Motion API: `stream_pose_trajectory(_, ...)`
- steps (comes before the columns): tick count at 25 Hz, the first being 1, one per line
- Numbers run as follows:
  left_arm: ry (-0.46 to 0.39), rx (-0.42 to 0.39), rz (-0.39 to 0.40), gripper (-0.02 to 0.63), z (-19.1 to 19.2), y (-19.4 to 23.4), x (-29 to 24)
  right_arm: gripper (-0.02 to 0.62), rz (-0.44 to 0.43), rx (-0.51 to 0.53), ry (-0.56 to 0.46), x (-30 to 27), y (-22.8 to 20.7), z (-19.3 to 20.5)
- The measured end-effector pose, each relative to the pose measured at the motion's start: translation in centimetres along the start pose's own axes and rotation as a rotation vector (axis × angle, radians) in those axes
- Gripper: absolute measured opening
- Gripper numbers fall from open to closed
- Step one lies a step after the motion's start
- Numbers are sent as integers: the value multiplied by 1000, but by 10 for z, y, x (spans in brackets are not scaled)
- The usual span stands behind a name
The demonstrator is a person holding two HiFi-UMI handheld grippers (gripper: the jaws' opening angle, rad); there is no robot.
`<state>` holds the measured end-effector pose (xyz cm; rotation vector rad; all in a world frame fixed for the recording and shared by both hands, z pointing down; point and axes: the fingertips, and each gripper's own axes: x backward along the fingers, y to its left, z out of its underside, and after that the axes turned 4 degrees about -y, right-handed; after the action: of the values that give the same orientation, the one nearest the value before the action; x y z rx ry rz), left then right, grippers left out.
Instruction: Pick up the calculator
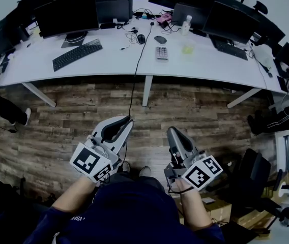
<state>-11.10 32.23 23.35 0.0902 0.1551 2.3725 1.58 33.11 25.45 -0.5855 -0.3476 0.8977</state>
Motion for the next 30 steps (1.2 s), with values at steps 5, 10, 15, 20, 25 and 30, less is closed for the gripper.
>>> stream_pose_trajectory(5, 4, -1, 1, 72, 1, -1, -3, 3, 0, -4, 1, 0, -3, 0)
stream_pose_trajectory(10, 7, -5, 6, 99, 2, -4, -4, 3, 1, -9, 0, 2, -6, 0)
stream_pose_trajectory(15, 11, -9, 8, 118, 2, -5, -7, 3, 1, -13, -2, 2, -8, -2)
stream_pose_trajectory(20, 12, -8, 11, 146, 3, -5, -10, 3, 4, -14, -3, 2, -11, -3)
stream_pose_trajectory(25, 12, -8, 11, 170, 2, -6, -12, 3, 2, -18, -5, 3, -13, -5)
stream_pose_trajectory(30, 15, -7, 8, 187, 3, -9, -14, 3, 4, -21, -4, 6, -15, -5)
